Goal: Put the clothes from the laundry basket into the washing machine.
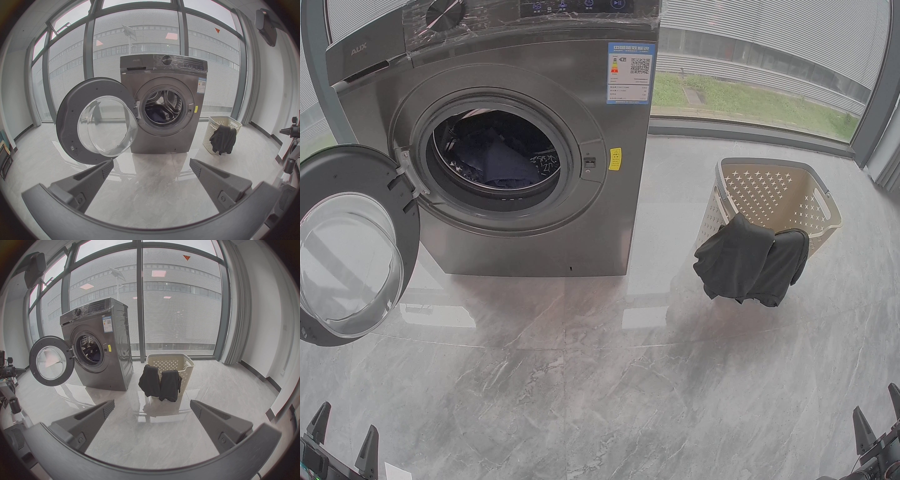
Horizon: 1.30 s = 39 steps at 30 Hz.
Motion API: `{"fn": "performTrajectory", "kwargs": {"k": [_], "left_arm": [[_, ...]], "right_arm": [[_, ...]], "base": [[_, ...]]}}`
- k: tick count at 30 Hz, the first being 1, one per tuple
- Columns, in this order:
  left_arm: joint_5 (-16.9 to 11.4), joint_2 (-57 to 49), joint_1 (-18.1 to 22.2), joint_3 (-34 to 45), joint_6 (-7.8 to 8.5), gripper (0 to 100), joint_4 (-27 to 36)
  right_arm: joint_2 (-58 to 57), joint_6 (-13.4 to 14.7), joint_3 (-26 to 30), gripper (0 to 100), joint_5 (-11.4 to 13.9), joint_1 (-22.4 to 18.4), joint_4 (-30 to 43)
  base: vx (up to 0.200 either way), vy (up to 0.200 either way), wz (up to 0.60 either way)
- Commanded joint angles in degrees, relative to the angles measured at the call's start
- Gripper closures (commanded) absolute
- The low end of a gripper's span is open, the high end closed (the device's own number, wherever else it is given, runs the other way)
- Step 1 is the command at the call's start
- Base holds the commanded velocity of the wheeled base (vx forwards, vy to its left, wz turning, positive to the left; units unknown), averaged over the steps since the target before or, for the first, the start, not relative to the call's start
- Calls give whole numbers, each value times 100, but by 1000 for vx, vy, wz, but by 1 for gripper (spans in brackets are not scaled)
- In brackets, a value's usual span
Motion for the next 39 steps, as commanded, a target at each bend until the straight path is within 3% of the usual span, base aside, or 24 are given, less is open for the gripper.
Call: {"fn": "performTrajectory", "kwargs": {"k": [1,5,9,14,18,36,39], "left_arm": [[4,-79,-2,101,-2,0,-1],[-14,-79,-2,101,42,0,-1],[-40,-62,-11,92,-37,0,7],[-5,-62,-11,92,-46,0,-1],[48,-62,-11,92,-221,0,-1],[48,-62,-11,92,-204,0,-10],[57,-62,-11,92,-230,0,-10]], "right_arm": [[-82,-2,101,0,2,-2,1],[-82,-2,101,0,2,-2,-7],[-82,-2,101,0,2,-2,1],[-82,-2,101,0,2,-2,-7],[-82,-2,101,0,2,-2,1],[-82,-2,101,0,2,-2,1],[-82,-2,101,0,2,-2,-7]], "base": [[0,0,0],[0,0,0],[0,0,0],[0,-200,0],[0,-200,0],[0,-200,0],[0,0,0]]}}
